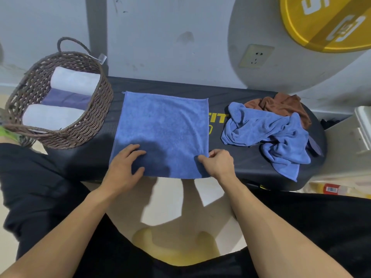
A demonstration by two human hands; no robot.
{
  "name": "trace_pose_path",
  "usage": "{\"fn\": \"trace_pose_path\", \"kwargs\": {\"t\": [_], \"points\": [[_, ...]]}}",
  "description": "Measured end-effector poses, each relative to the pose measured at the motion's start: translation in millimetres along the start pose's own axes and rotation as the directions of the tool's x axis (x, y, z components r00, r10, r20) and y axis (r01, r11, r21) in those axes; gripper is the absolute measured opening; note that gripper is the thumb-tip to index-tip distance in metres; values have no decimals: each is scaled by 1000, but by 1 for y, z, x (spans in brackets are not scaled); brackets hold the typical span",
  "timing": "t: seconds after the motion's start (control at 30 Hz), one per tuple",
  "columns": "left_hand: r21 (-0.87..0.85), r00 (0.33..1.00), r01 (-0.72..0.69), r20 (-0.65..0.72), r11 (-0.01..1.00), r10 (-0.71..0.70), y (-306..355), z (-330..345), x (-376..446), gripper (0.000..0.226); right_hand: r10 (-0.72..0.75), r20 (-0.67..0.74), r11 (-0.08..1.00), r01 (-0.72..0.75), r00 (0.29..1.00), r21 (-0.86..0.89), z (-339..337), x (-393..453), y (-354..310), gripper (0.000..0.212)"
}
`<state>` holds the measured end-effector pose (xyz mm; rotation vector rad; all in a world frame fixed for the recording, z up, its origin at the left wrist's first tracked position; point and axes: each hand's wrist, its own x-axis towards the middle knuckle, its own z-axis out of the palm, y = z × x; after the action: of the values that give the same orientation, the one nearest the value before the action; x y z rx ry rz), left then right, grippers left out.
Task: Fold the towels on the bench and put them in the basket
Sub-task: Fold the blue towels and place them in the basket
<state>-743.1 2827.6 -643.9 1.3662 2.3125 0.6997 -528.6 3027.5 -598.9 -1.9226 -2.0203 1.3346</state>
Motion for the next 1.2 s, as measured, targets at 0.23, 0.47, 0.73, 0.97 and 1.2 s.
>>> {"fn": "trace_pose_path", "kwargs": {"t": [0.23, 0.47, 0.73, 0.97, 1.2], "points": [[-50, 1000, 20, 19, 999, -19, 0, 0, -2, 52, 203, 291, 833, -321, 935, 450, -22, 8, 6, 39], [175, 994, -63, 102, 983, 45, 3, -7, -1, 61, 79, -31, 981, -83, 996, -176, -13, 5, 9, 34], [233, 983, -170, 113, 957, 147, 25, 12, -2, 68, -621, 162, 688, 632, 767, -358, 15, 4, -10, 56], [299, 979, -139, 185, 944, 85, 13, 14, -3, 77, -696, 257, 586, 737, 671, -336, 36, -8, 14, 61], [260, 972, -224, -17, 939, 236, 8, 17, -18, 56, -704, 496, 291, 844, 508, -451, 44, -10, 30, 85]]}}
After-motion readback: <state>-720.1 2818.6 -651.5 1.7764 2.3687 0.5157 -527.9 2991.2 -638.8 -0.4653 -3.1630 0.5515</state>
